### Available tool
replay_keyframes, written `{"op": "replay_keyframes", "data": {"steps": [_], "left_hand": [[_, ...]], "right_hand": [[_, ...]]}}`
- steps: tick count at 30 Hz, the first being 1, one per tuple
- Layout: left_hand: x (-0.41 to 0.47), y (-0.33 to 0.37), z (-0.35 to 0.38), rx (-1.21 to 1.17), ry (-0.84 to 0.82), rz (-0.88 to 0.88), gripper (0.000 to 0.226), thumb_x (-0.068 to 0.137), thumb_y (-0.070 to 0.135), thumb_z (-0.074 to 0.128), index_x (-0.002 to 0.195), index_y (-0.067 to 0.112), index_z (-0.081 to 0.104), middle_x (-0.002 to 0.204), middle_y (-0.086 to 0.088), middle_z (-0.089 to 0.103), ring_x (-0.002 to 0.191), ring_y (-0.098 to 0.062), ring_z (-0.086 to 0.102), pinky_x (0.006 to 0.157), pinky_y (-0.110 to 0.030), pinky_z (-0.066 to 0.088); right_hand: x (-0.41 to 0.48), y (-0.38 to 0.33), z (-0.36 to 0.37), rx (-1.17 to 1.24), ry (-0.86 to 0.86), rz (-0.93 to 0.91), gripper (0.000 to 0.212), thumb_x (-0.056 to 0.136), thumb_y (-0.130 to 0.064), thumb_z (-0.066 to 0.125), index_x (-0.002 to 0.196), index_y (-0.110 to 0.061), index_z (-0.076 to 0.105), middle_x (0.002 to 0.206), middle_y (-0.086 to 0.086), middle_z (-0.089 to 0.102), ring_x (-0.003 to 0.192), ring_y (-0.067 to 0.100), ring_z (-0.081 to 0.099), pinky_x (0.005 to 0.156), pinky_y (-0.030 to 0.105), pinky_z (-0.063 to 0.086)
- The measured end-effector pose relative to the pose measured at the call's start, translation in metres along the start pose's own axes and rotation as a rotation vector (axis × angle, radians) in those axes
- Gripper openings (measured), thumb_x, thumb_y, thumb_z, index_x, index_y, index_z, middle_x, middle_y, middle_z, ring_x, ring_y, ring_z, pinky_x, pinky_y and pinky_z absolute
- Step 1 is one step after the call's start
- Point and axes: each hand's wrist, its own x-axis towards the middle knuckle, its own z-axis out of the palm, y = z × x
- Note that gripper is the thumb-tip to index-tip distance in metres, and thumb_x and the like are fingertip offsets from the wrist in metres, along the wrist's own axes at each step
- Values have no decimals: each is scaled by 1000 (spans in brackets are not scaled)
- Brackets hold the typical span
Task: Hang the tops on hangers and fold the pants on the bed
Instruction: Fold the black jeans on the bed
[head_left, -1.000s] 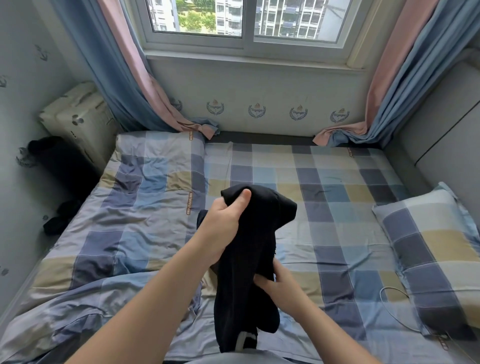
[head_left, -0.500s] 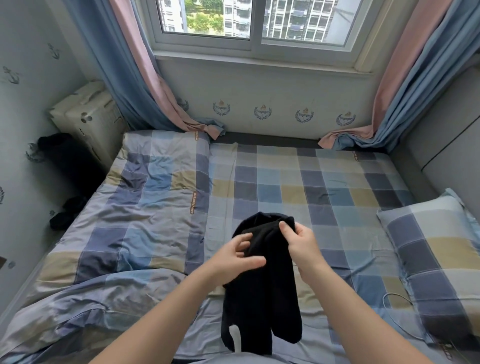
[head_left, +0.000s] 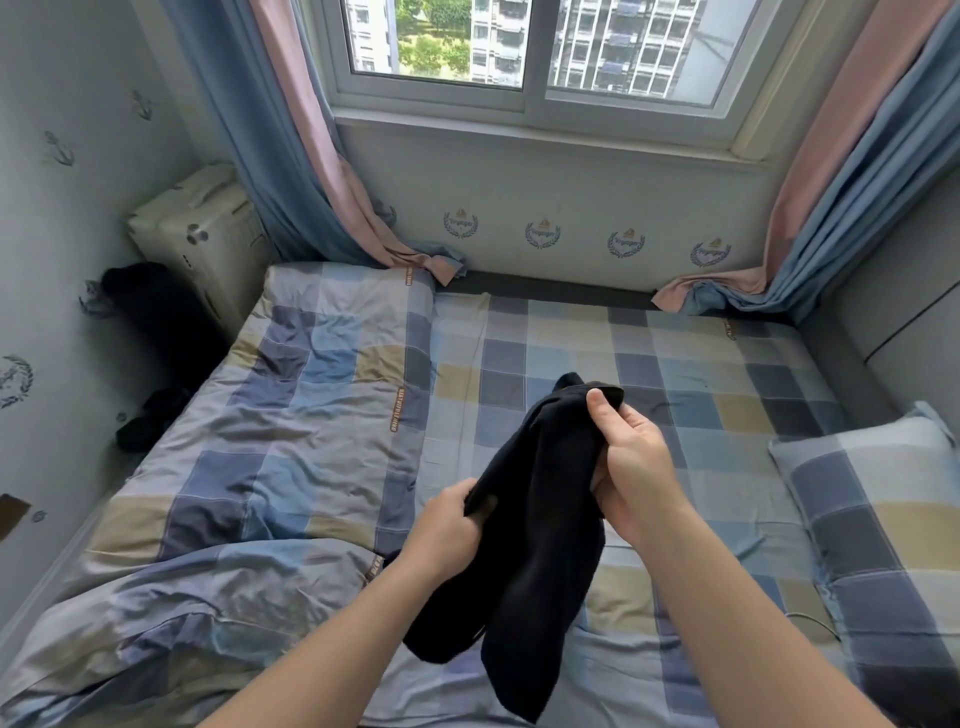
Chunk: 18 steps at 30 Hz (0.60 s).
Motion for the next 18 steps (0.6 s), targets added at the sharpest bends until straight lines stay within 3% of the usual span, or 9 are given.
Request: {"op": "replay_keyframes", "data": {"steps": [4, 6, 8, 10, 13, 18], "left_hand": [[8, 5, -14, -155, 2, -4, 22, 94, 40, 55, 98, 25, 71, 93, 4, 75, 94, -21, 70, 91, -51, 53], [12, 8, -21, -237, 36, -16, 25, 93, 38, 55, 96, 20, 72, 95, -6, 75, 96, -30, 70, 92, -57, 52], [11, 21, -31, -357, 95, -47, 22, 101, 25, 55, 99, 11, 72, 102, -17, 73, 101, -35, 68, 94, -54, 51], [13, 32, -39, -460, 148, -79, 21, 104, 16, 53, 100, 6, 71, 105, -17, 73, 100, -29, 68, 91, -45, 54], [15, 42, -47, -607, 186, -158, 19, 105, 20, 52, 101, 13, 69, 103, -8, 73, 95, -22, 68, 77, -32, 57], [27, 36, -57, -972, 219, -396, 36, 104, 33, 53, 126, 6, 60, 117, -18, 69, 103, -36, 67, 82, -43, 57]], "right_hand": [[7, -4, -13, 19, -10, -17, 22, 104, -17, 51, 116, -9, 67, 110, 11, 75, 104, 25, 71, 84, 35, 54], [8, -5, -19, -21, -19, -29, 19, 104, -16, 51, 117, -15, 65, 108, 4, 75, 104, 20, 69, 83, 34, 52], [7, -3, -25, -139, -15, -57, 26, 102, -19, 55, 127, -23, 58, 125, -1, 68, 116, 15, 63, 93, 34, 48], [3, 2, -31, -302, -34, -106, 41, 98, -26, 61, 138, -30, 51, 142, -6, 54, 130, 10, 51, 106, 34, 39], [-8, 9, -34, -436, -159, -127, 61, 83, -41, 68, 141, -37, 48, 145, -13, 51, 136, 6, 46, 113, 33, 37], [-24, 28, -40, -689, -506, -50, 78, 72, -50, 76, 142, -49, 41, 147, -23, 47, 131, -12, 44, 100, 14, 42]]}}
